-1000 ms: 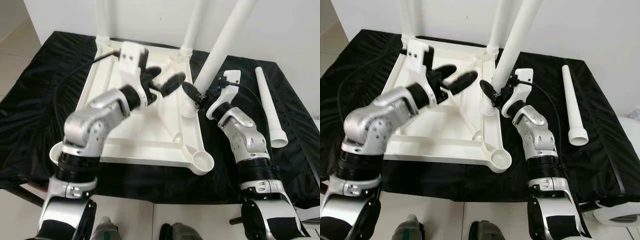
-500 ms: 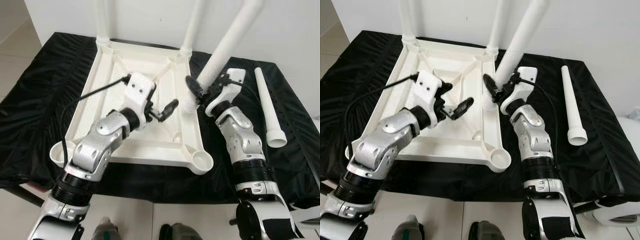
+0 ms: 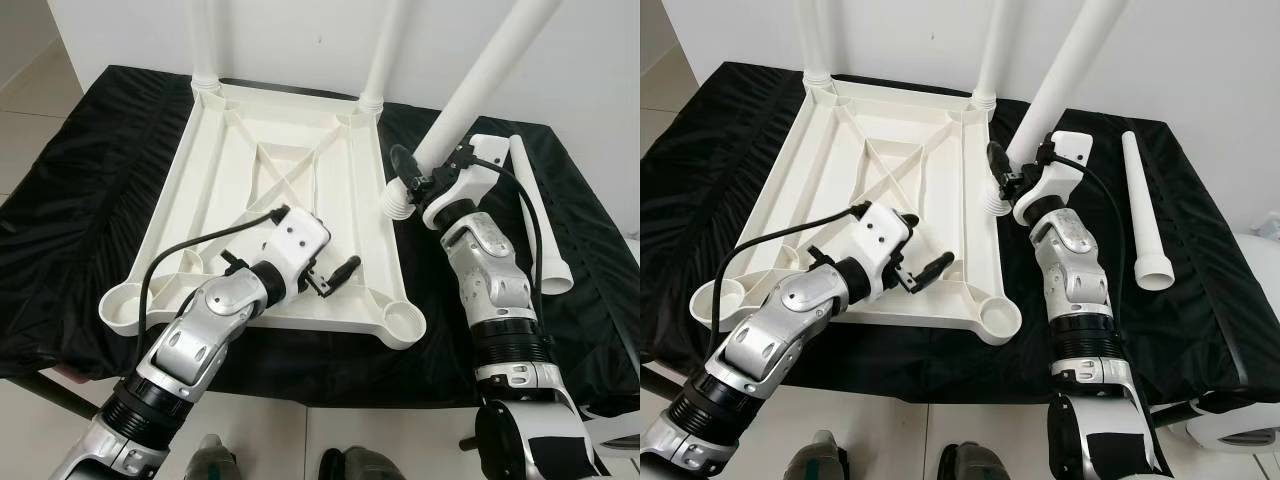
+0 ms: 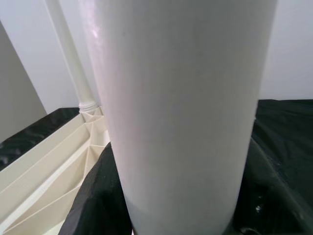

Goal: Building children table

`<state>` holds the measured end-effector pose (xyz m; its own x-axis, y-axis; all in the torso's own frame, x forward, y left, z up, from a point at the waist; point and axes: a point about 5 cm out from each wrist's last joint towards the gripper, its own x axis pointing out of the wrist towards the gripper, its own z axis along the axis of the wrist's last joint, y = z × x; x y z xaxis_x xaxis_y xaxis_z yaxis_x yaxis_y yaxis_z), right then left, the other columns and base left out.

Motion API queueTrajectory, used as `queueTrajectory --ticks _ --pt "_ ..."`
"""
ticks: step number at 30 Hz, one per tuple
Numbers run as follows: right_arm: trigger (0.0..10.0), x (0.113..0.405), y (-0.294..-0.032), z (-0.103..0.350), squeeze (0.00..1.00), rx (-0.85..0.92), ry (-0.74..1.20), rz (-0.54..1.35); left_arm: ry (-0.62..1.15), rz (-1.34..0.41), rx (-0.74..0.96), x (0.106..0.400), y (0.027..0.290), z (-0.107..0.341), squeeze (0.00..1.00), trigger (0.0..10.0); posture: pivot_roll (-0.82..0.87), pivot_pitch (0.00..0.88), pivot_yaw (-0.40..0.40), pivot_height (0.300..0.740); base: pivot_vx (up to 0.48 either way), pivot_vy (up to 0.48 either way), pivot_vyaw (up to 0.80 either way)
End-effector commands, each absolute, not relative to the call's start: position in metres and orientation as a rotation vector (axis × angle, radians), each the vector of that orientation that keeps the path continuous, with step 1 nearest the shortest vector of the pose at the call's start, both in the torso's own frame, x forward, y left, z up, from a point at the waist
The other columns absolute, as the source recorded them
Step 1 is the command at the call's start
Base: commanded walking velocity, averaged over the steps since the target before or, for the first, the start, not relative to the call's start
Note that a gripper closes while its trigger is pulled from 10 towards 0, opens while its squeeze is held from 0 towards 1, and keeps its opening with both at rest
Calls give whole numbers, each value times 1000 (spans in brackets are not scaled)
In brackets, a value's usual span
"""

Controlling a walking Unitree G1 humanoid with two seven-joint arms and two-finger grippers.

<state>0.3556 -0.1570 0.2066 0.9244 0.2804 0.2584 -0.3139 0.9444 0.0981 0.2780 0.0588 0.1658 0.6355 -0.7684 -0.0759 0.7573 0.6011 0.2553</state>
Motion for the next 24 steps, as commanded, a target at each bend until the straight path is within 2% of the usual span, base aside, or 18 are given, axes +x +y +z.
queueTrajectory --ticks 1,8,13,24 --pt "10000 355 -163 203 0 128 -243 277 -17 -1087 323 266 51 158 0 10000 60 25 -68 740 0 0 0" --pt "10000 356 -163 202 0 119 -242 263 13 -1209 377 252 57 147 0 10000 67 23 -71 740 0 0 0" --pt "10000 358 -165 202 0 113 -241 253 42 -1233 446 250 64 138 0 10000 71 24 -74 740 0 0 0" --pt "10000 360 -165 201 0 100 -241 243 71 -1291 476 246 64 132 0 10000 67 26 -70 740 0 0 0"
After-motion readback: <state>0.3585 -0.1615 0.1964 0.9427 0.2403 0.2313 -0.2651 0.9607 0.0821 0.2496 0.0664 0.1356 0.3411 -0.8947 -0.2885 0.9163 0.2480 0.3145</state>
